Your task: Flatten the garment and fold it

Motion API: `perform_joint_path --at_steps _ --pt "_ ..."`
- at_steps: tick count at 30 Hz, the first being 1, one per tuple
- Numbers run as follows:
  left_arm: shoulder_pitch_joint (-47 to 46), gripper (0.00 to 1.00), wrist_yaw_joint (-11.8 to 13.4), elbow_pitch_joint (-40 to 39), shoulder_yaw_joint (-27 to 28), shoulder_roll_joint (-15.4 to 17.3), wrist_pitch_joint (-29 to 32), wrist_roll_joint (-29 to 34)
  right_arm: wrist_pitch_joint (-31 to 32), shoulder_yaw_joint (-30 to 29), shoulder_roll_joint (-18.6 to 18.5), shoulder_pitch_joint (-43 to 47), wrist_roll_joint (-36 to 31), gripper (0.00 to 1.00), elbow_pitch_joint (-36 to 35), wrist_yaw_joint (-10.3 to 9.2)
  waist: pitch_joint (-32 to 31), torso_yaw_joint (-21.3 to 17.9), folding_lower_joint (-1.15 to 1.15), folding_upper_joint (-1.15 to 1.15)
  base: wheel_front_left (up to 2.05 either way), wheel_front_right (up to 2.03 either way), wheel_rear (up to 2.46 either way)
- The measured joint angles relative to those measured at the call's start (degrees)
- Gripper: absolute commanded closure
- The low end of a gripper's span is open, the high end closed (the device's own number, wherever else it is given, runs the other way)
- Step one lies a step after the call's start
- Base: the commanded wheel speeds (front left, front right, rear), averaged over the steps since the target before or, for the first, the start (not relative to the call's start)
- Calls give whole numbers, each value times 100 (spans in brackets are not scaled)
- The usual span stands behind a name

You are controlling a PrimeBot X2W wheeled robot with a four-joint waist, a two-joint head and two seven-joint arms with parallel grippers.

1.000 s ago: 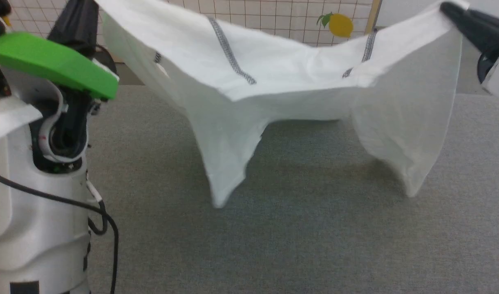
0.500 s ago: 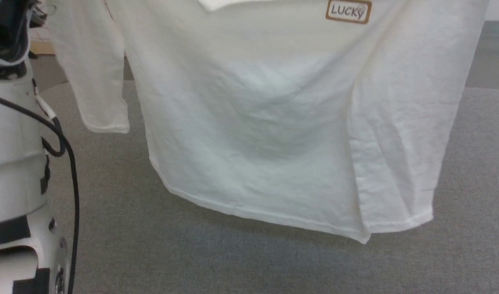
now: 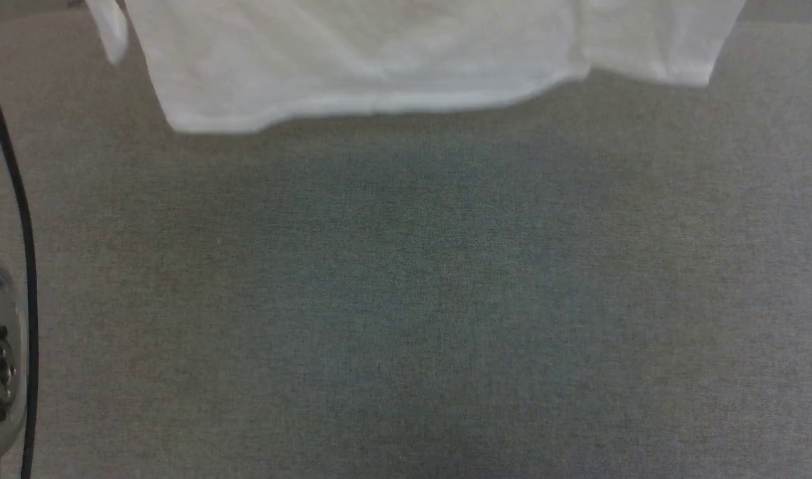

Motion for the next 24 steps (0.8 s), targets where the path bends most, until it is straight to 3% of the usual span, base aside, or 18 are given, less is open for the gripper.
perform_joint_path --at_steps 5,11,16,24 --pt "-401 100 283 -52 331 -141 -687 -62 -802 -57 190 -687 -456 100 559 0 599 -22 1 0 0 0 0" --pt "-472 100 360 -114 341 -372 -1035 -84 -1348 -162 278 -1035 -704 100 1060 0 1169 4 1 0 0 0 0" --pt "-153 100 189 98 305 -421 -1078 -254 -1470 -13 304 -818 -601 100 1284 0 1495 89 1 0 0 0 0" --pt "697 100 -481 721 67 -424 -1380 -367 -1666 399 -114 653 253 100 1103 0 1461 283 0 0 0 0 0"
